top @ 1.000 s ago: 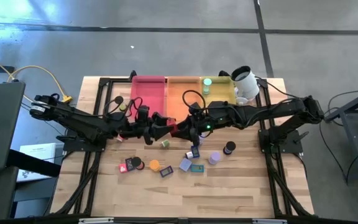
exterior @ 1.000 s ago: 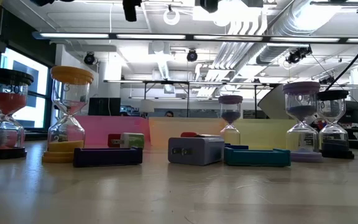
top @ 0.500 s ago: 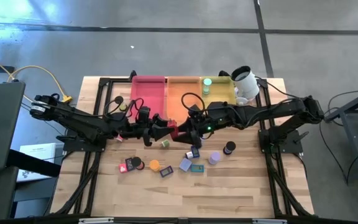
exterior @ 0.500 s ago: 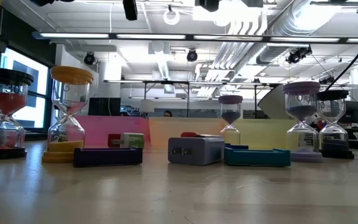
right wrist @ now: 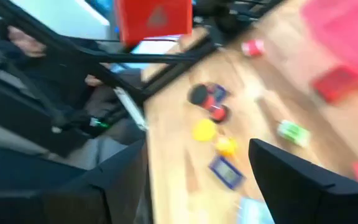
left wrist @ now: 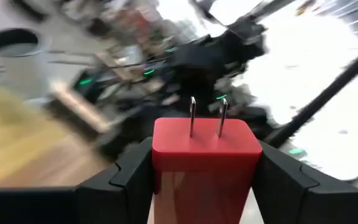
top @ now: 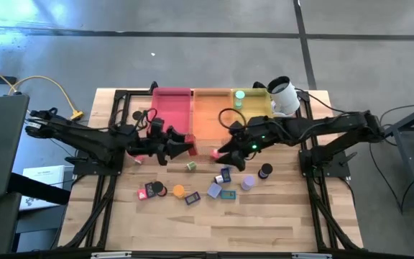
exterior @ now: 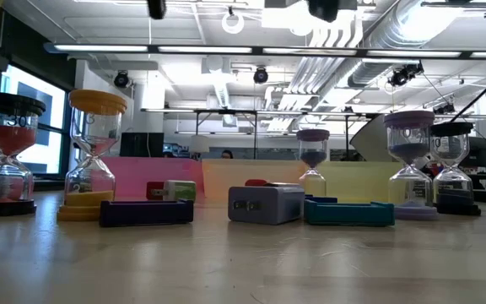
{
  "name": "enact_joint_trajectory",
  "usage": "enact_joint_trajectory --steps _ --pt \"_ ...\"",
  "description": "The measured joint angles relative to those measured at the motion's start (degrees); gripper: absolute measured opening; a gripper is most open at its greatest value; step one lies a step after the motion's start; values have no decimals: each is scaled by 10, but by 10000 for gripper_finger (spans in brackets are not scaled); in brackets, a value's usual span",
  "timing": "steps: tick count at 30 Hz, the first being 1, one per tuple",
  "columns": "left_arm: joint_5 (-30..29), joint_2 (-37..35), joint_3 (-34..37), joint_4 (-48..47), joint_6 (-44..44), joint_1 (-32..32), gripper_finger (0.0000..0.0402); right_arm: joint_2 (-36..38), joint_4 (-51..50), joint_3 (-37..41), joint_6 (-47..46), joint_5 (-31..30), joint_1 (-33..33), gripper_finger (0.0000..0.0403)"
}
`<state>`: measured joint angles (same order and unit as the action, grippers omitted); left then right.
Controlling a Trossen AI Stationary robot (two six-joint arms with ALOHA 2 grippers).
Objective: Pick & Place Office items
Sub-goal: Put the right red charger adapter into the pink bin
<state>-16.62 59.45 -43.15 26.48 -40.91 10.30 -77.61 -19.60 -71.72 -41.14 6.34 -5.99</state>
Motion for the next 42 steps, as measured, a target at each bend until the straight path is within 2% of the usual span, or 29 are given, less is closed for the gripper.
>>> enact_joint_trajectory --steps 5,8,11,14,20,26,37,42 --pt "-49 -30 -84 -311 -25 -40 202 39 -71 0 9 -69 -28 263" --pt "-52 -25 -148 -465 -51 -88 202 54 -105 0 10 -113 -42 263" --pt "-46 -11 -194 -579 -65 -153 202 57 -129 -1 11 -139 -56 263" --pt "-12 2 -214 -643 -63 -232 202 56 -162 0 11 -161 -68 263" --pt "99 40 -213 -717 -35 -404 202 51 -171 0 24 -175 -74 263" --pt "140 111 -213 -731 7 -514 202 51 -171 0 35 -219 -67 263" --pt "146 274 -213 -716 35 -574 202 51 -197 4 52 -228 -19 263" --pt "158 317 -213 -678 35 -595 202 50 -199 5 55 -227 -4 263"
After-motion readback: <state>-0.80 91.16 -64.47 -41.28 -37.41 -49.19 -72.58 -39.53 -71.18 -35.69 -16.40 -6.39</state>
